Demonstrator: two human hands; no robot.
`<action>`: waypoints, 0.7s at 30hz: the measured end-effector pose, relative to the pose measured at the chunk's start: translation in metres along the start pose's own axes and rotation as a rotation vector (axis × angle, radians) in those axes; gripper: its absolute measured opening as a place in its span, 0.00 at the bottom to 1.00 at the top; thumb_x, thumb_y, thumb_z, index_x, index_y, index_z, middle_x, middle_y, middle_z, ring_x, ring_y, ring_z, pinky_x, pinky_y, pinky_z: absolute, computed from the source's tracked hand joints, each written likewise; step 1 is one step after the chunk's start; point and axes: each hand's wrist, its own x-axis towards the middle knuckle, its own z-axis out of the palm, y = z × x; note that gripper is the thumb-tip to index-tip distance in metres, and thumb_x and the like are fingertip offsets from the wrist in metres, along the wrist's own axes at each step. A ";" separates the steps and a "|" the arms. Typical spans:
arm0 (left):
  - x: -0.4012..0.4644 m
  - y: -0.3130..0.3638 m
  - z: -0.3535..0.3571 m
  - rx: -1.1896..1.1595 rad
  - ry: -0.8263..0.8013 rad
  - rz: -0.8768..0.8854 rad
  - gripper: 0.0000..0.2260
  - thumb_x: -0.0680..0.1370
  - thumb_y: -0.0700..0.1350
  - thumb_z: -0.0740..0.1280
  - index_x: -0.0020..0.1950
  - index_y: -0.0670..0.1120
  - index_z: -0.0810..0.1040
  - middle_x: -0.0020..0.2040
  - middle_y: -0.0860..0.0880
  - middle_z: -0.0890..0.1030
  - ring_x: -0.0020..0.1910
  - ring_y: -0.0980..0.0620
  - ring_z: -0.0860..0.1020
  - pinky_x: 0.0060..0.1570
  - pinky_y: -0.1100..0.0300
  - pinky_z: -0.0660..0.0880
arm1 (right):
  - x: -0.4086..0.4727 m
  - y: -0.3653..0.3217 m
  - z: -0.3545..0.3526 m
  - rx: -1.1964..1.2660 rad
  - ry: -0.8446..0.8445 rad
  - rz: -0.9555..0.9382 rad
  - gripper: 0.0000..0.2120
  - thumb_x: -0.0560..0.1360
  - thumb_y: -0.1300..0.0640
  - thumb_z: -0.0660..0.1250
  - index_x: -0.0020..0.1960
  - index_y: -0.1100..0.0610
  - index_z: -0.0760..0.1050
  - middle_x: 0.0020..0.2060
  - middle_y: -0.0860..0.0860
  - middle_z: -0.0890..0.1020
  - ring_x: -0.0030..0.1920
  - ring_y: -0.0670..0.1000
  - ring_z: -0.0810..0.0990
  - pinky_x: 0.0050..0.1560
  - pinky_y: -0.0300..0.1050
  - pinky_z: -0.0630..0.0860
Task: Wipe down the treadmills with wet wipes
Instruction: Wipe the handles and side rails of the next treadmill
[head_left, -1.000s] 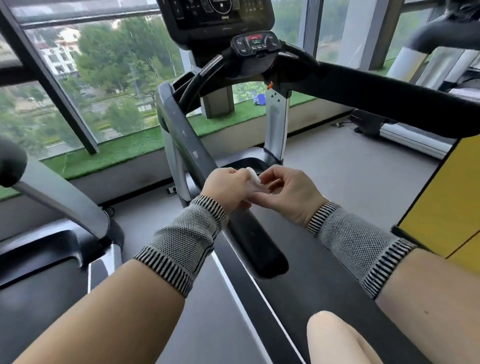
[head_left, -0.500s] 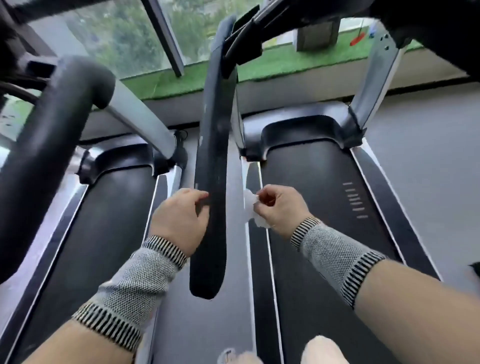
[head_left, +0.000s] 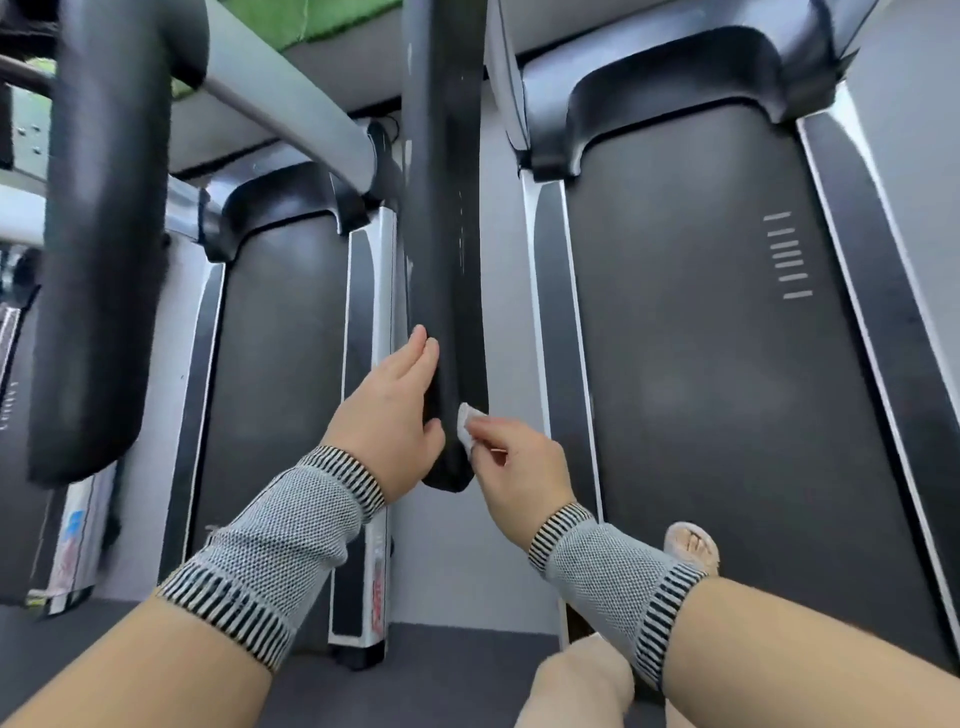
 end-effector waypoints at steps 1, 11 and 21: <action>0.000 -0.002 -0.001 0.006 -0.006 0.011 0.34 0.76 0.44 0.65 0.79 0.47 0.52 0.79 0.55 0.49 0.75 0.55 0.57 0.66 0.63 0.63 | 0.003 -0.003 0.001 0.015 0.020 -0.011 0.13 0.77 0.61 0.63 0.60 0.56 0.80 0.59 0.49 0.81 0.60 0.47 0.77 0.65 0.38 0.69; 0.005 -0.005 -0.007 0.070 -0.058 0.080 0.34 0.77 0.44 0.64 0.79 0.46 0.49 0.79 0.51 0.47 0.76 0.53 0.54 0.68 0.62 0.61 | -0.018 -0.011 0.000 0.004 0.012 0.019 0.12 0.77 0.60 0.65 0.59 0.56 0.81 0.57 0.47 0.82 0.58 0.43 0.78 0.65 0.36 0.70; 0.003 -0.003 -0.009 0.065 -0.087 0.052 0.36 0.78 0.44 0.65 0.79 0.46 0.46 0.79 0.52 0.44 0.76 0.53 0.53 0.69 0.58 0.62 | -0.021 -0.004 0.004 0.004 -0.005 0.022 0.13 0.78 0.61 0.63 0.61 0.55 0.79 0.56 0.49 0.81 0.54 0.42 0.77 0.58 0.25 0.67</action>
